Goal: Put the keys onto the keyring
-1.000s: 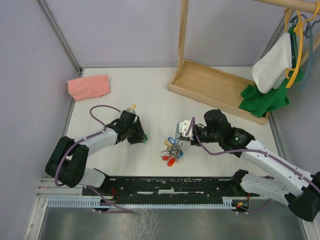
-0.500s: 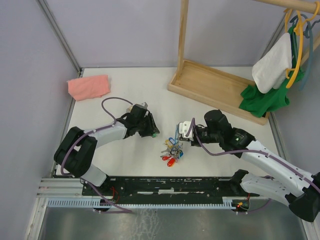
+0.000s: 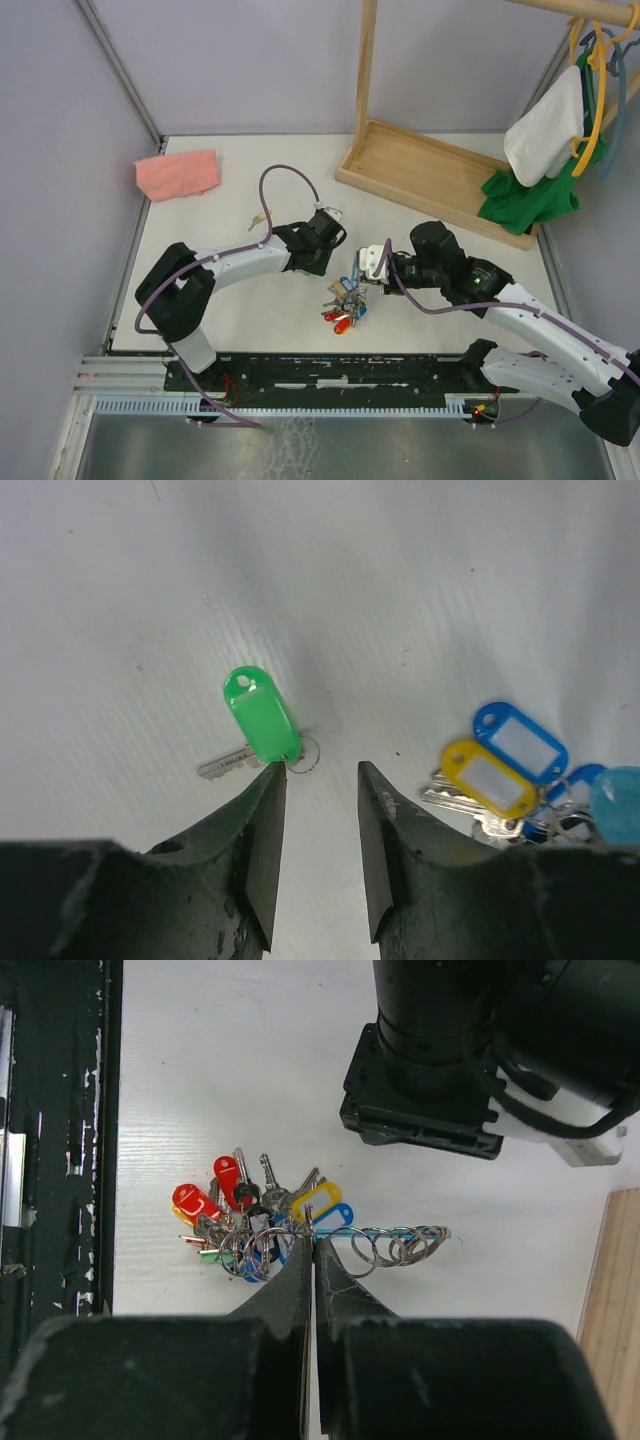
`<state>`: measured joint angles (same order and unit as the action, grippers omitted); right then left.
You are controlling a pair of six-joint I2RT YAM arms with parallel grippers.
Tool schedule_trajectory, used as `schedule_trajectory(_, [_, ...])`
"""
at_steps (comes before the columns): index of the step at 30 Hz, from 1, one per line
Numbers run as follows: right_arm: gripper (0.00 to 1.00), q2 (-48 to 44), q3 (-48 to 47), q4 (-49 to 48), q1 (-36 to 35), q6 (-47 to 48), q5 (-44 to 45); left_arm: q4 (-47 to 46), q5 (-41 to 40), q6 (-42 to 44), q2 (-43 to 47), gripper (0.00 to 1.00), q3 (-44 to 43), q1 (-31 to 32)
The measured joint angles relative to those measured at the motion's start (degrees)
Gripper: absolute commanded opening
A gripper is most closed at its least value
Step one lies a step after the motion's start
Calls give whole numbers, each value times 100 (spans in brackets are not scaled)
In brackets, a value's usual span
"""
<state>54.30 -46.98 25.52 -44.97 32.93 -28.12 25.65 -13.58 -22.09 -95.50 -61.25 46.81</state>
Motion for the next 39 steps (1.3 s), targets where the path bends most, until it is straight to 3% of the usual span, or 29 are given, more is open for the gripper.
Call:
schedule_trajectory(10, [1, -37, 0, 52, -4, 44, 24, 343, -498, 885, -507, 37, -264, 264])
schedule_trajectory(19, [1, -37, 0, 111, -4, 61, 37, 391, -590, 1108, -761, 29, -437, 284])
schedule_trajectory(32, [1, -42, 0, 116, -31, 85, 39, 470, -634, 1158, -966, 32, -459, 284])
schedule_trajectory(39, [1, -79, 0, 122, -42, 96, 39, 560, -754, 1156, -966, 11, -459, 284])
